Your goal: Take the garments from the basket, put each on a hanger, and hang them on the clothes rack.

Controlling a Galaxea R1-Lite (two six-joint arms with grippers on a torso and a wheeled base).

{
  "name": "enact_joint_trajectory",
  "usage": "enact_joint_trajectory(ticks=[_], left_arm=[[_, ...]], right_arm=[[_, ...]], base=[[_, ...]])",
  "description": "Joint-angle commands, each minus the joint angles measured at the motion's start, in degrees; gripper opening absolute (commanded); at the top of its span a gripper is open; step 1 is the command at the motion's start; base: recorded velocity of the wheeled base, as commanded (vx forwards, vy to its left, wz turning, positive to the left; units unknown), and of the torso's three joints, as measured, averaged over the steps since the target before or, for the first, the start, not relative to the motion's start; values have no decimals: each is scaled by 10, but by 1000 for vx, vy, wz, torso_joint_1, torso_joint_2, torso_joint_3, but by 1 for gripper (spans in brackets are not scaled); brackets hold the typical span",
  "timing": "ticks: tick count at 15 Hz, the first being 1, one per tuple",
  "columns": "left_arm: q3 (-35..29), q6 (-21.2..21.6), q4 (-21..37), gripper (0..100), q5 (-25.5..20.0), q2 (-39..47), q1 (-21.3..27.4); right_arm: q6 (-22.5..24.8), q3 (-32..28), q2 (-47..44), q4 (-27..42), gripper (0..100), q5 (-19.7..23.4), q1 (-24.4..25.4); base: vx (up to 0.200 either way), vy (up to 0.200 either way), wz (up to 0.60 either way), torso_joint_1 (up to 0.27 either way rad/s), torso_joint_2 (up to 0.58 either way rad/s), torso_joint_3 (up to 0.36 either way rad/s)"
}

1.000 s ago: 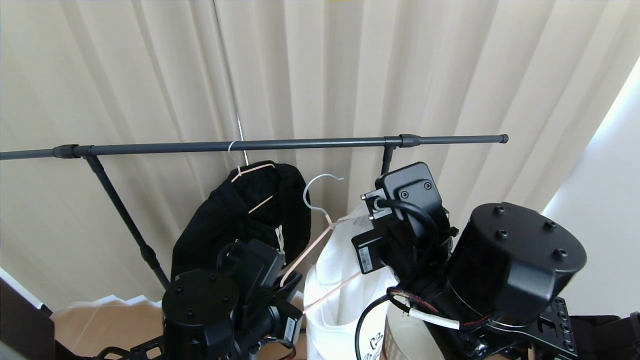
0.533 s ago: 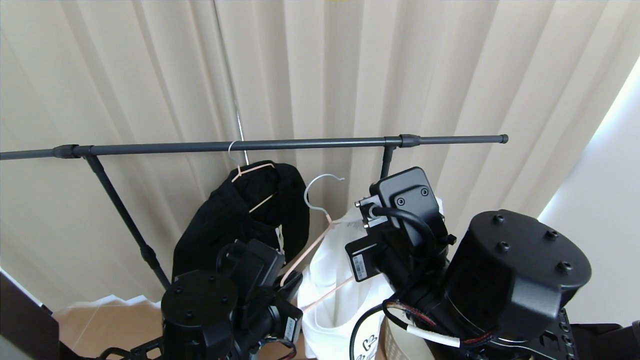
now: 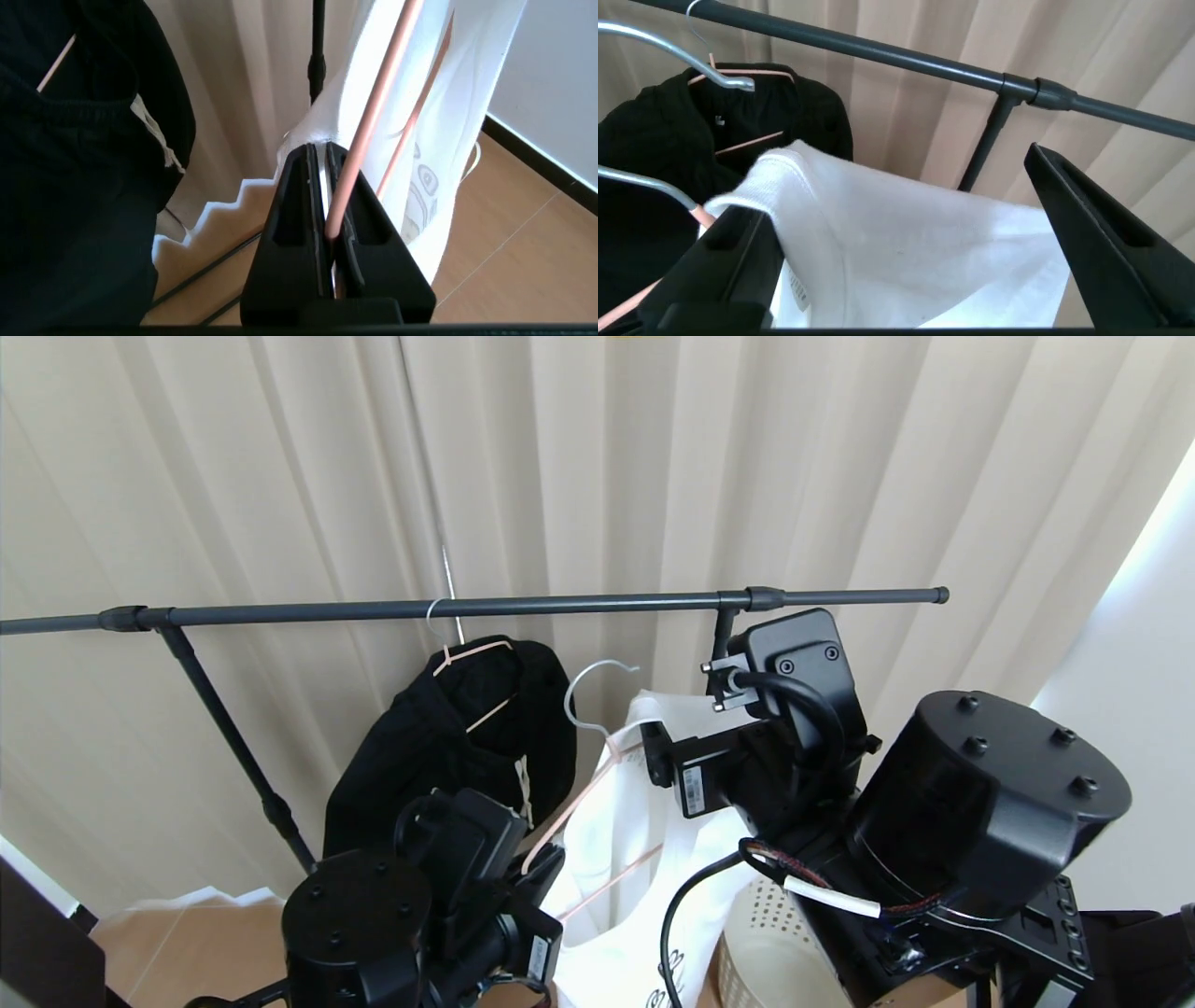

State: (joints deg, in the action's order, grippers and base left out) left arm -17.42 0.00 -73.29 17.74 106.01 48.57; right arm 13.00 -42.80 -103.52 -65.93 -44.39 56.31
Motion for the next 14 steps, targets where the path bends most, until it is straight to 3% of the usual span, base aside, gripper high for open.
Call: enact_joint_trajectory(ticks=[1,9,14], left_arm=[[0,0,0,0,0,-2,1],[-6,-2,-19,0,3,1,-3],[-26,0,-19,0,2,1,-53]], right_arm=[[0,1,-5,-1,100,0,-1],[0,4,-15,-4,100,-2,5],[-1,6,-14,-4,100,-2,7]], base=[[0,0,0,0,0,0],[0,0,0,0,0,0],[0,0,0,0,0,0]])
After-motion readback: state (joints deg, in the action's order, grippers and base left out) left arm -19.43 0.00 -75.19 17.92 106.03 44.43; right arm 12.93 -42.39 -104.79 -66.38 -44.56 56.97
